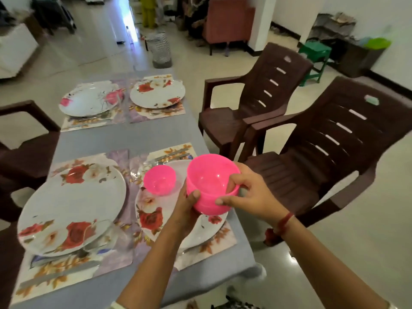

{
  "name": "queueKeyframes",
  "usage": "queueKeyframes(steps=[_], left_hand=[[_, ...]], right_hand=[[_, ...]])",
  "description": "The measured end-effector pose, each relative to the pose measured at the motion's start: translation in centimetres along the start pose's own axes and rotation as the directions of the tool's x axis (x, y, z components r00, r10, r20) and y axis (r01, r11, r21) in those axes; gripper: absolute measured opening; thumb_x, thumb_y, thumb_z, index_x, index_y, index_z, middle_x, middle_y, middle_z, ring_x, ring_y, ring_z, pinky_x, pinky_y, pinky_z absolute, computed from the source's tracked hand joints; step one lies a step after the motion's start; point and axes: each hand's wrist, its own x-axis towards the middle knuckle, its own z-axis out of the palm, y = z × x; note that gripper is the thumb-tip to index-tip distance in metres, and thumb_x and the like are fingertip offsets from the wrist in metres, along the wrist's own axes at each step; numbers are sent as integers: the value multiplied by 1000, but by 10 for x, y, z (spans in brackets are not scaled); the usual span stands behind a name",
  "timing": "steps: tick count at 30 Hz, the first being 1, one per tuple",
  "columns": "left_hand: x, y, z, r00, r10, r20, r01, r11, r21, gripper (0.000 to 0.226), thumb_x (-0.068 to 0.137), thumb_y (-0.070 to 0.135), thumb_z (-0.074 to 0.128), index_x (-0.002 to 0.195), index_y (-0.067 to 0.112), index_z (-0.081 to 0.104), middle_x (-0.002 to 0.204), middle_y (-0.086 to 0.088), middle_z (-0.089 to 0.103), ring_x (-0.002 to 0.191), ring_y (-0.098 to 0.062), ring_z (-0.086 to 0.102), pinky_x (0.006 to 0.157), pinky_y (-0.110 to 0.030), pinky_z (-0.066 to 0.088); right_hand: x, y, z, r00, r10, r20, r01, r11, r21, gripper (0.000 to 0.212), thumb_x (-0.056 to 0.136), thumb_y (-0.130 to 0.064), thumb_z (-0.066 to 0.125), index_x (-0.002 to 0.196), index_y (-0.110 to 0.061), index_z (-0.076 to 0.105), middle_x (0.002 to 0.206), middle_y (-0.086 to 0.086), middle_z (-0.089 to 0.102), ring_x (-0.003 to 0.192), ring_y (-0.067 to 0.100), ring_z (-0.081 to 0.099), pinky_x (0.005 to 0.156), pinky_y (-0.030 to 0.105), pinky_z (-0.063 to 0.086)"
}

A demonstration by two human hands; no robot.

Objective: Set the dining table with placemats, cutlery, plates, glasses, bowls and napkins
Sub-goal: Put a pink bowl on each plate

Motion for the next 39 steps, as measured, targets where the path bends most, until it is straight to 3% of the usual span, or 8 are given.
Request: queueKeyframes(steps=[6,12,17,21,25,32,36,39], left_hand=[[11,-25,71,1000,-7,-1,8,997,81,125,34,62,89,138,15,38,128,-17,55,112,-32,60,77,-39,56],[22,-91,192,992,16,127,-19,1000,22,115,43,57,89,135,7,41,119,-13,61,109,-30,60,81,-38,55],[40,-143,302,989,-22,148,10,996,87,115,41,58,89,133,6,44,120,-9,63,109,-25,60,85,-35,53],[61,-169,371,975,-68,213,53,996,78,108,34,57,91,125,14,50,113,-4,67,101,-18,66,75,-29,55],[90,-195,431,938,-114,327,93,992,79,111,34,54,92,128,16,49,112,-7,66,97,-20,68,67,-32,58],[179,-266,536,920,-170,354,120,980,158,114,45,59,87,140,14,42,128,-17,56,115,-32,56,91,-50,49],[261,-300,605,925,-145,350,127,989,74,111,38,60,89,131,17,48,114,-9,66,104,-25,64,83,-40,55],[321,-312,652,927,-125,353,120,992,37,113,44,62,86,138,15,45,129,-18,57,119,-36,52,100,-53,40]], right_hand=[[-33,23,-66,998,32,-46,-25,988,152,43,53,-49,79,54,-15,54,105,-13,57,101,4,54,79,28,55],[-105,51,-180,986,73,-151,-12,928,372,57,60,-48,78,57,-1,47,52,-4,43,50,7,41,51,17,36],[-168,73,-281,904,173,-390,-2,916,402,81,55,-84,60,56,-5,44,54,-1,33,49,8,30,47,19,25],[-204,88,-354,813,236,-532,7,910,415,111,43,-91,59,74,16,52,63,12,50,62,23,50,60,34,44],[-232,112,-422,716,339,-610,22,863,505,75,33,-89,62,71,-26,73,77,-1,73,71,18,71,56,28,58],[-240,186,-551,677,353,-646,46,856,515,97,31,-78,76,88,-1,64,78,-3,70,78,15,70,62,24,56],[-205,232,-638,684,372,-627,120,791,600,85,29,-69,84,85,-11,57,86,-2,69,81,20,69,66,27,56],[-171,246,-707,683,365,-632,149,778,610,89,29,-68,84,96,-17,56,109,3,61,82,19,69,64,26,56]])
